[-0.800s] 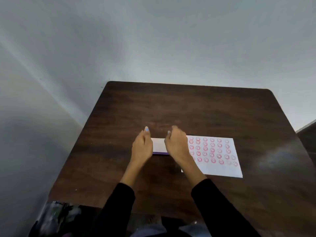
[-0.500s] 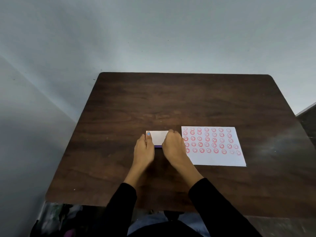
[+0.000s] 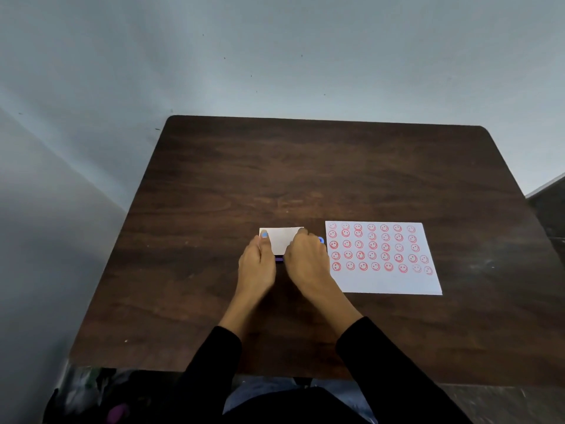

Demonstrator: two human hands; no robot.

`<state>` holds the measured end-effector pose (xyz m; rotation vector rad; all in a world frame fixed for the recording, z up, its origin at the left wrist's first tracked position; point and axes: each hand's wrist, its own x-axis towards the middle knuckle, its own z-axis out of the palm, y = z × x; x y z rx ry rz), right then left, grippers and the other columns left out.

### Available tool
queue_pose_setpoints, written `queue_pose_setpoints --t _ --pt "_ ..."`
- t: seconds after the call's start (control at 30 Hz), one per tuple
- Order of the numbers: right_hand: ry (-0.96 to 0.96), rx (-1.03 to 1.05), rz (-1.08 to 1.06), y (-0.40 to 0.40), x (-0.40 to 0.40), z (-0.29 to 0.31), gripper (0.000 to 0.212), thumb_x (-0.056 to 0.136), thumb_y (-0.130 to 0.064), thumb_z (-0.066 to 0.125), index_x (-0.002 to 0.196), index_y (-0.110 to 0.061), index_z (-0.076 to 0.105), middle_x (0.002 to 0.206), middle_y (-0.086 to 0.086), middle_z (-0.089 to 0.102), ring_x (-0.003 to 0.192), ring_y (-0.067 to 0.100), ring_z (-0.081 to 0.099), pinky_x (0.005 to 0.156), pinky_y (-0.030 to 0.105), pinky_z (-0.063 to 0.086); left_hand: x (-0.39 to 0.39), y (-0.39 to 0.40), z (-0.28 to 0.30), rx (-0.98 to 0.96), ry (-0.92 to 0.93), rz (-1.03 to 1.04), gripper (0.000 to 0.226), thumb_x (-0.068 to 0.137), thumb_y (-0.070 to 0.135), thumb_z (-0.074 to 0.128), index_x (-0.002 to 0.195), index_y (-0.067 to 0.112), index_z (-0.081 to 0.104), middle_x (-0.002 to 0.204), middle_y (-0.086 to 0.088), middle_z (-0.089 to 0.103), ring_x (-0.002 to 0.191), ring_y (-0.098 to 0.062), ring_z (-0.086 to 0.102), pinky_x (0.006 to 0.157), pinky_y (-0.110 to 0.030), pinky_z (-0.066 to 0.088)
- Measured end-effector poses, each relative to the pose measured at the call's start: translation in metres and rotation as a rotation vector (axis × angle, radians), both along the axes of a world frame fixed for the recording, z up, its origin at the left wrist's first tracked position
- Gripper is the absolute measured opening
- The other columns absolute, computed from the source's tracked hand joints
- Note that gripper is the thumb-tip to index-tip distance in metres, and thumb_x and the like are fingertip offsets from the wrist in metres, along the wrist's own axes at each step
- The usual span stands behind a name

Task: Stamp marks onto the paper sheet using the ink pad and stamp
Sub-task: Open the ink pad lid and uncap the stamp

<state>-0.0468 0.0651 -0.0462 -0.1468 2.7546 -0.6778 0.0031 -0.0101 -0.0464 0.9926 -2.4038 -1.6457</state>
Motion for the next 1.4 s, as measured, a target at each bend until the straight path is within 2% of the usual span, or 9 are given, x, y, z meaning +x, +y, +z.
queue_pose_setpoints --t 0.13,0.23,0.37,0.53,0.73,0.9,1.07,1.23,1.4 --pt "0.083 -0.032 0.056 -0.012 -0.006 0.015 0.039 0.088 -0.014 0.054 0.123 -0.001 0.044 0.117 0.019 0.06 0.104 0.034 0.058 0.079 0.038 0.049 -0.002 -0.013 0.012 -0.062 0.075 0.035 0.042 0.102 0.035 0.026 0.119 0.013 0.057 0.106 0.002 0.058 0.099 -0.013 0.051 0.088 -0.028 0.04" --pt "0.077 -0.063 0.149 -0.029 -0.008 0.021 0.045 0.087 -0.015 0.053 0.128 -0.003 0.039 0.12 0.019 0.058 0.107 0.038 0.056 0.08 0.041 0.047 0.002 -0.031 0.015 -0.131 0.092 0.098 0.04 0.102 0.033 0.027 0.124 0.012 0.053 0.12 -0.005 0.059 0.108 -0.017 0.051 0.093 -0.028 0.037" --pt "0.055 -0.065 0.294 -0.056 0.004 0.014 0.046 0.088 -0.016 0.052 0.13 -0.004 0.035 0.118 0.019 0.059 0.103 0.039 0.057 0.074 0.041 0.045 0.016 -0.055 0.009 -0.178 -0.003 0.16 0.043 0.101 0.036 0.026 0.132 0.013 0.046 0.131 -0.012 0.055 0.122 -0.031 0.048 0.107 -0.05 0.034" --pt "0.019 -0.035 0.382 -0.077 0.018 0.001 0.053 0.087 -0.018 0.053 0.134 -0.003 0.031 0.118 0.02 0.058 0.105 0.039 0.056 0.075 0.04 0.044 0.031 -0.072 -0.003 -0.226 -0.159 0.225 0.047 0.1 0.04 0.023 0.131 0.012 0.043 0.127 -0.015 0.057 0.122 -0.036 0.047 0.108 -0.049 0.029" --pt "-0.008 -0.003 0.413 -0.081 0.02 -0.003 0.053 0.088 -0.018 0.052 0.135 -0.004 0.032 0.123 0.019 0.055 0.109 0.038 0.055 0.08 0.042 0.045 0.036 -0.074 -0.012 -0.296 -0.291 0.219 0.052 0.1 0.04 0.021 0.141 0.01 0.032 0.131 -0.019 0.055 0.129 -0.035 0.04 0.114 -0.052 0.012" --pt "0.094 -0.115 0.298 -0.064 0.005 0.013 0.038 0.087 -0.02 0.053 0.124 -0.011 0.043 0.12 0.014 0.057 0.106 0.037 0.056 0.078 0.041 0.045 0.026 -0.066 -0.009 -0.381 -0.232 0.178 0.052 0.1 0.035 0.029 0.141 0.005 0.031 0.141 -0.018 0.045 0.135 -0.034 0.033 0.115 -0.052 0.01" --pt "0.182 -0.142 0.113 -0.008 -0.031 0.037 0.048 0.079 -0.018 0.063 0.125 -0.015 0.048 0.122 0.012 0.055 0.112 0.033 0.053 0.087 0.038 0.045 0.004 -0.045 -0.006 -0.413 -0.023 -0.103 0.053 0.095 0.03 0.05 0.14 0.006 0.035 0.146 -0.013 0.041 0.137 -0.028 0.034 0.114 -0.045 0.022" --pt "-0.066 0.107 0.058 0.038 -0.041 0.034 0.042 0.071 -0.012 0.075 0.11 -0.013 0.059 0.118 0.014 0.057 0.107 0.033 0.055 0.075 0.032 0.043 -0.014 -0.012 -0.013 -0.509 -0.006 -0.435 0.067 0.084 0.035 0.065 0.141 0.016 0.036 0.148 -0.004 0.04 0.137 -0.021 0.033 0.118 -0.046 0.015" --pt "-0.044 0.079 -0.044 0.041 -0.036 0.015 0.021 0.082 -0.015 0.068 0.102 -0.01 0.062 0.099 0.014 0.066 0.073 0.021 0.05 0.063 0.029 0.04 -0.021 0.007 -0.023 -0.574 0.002 -0.529 0.067 0.08 0.034 0.07 0.137 0.018 0.04 0.146 -0.004 0.042 0.138 -0.019 0.03 0.117 -0.043 0.003"
